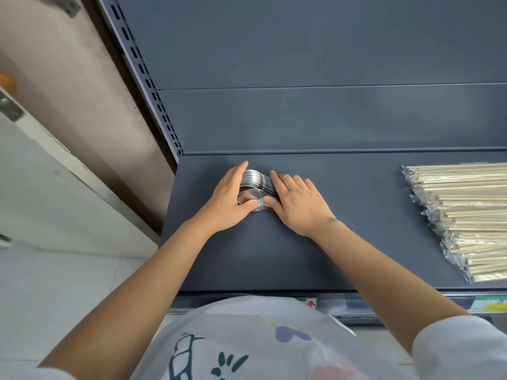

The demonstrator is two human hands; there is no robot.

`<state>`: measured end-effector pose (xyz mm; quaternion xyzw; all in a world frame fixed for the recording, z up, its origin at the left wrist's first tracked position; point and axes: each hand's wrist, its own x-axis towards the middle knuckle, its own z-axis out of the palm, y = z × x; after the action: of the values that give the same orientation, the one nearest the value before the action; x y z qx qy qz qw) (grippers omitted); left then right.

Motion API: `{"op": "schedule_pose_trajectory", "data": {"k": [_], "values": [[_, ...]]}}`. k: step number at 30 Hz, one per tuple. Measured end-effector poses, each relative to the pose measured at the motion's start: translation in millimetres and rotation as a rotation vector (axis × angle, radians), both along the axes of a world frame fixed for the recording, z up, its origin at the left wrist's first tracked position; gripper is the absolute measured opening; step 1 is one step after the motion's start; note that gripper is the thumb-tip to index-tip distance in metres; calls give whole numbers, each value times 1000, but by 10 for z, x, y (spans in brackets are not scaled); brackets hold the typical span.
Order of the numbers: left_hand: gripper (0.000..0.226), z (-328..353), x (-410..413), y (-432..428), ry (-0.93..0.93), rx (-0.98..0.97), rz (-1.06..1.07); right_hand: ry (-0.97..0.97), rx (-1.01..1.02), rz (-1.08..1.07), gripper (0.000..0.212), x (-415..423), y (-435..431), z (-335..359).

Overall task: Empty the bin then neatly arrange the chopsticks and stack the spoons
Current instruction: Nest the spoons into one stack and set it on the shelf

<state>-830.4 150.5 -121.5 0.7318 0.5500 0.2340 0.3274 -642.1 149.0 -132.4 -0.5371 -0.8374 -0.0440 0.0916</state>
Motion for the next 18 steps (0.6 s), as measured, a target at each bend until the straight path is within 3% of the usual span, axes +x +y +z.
{"op": "schedule_pose_trajectory", "data": {"k": [6,13,18], "values": [[93,-3,-25,-49,37,52,-52,50,-22,33,89,61,-142,-3],[82,59,-92,-8,277,226,-128,-42,86,29,64,53,9,-5],[79,49,-83,-8,49,175,-71,62,190,105,38,71,-51,-39]]}}
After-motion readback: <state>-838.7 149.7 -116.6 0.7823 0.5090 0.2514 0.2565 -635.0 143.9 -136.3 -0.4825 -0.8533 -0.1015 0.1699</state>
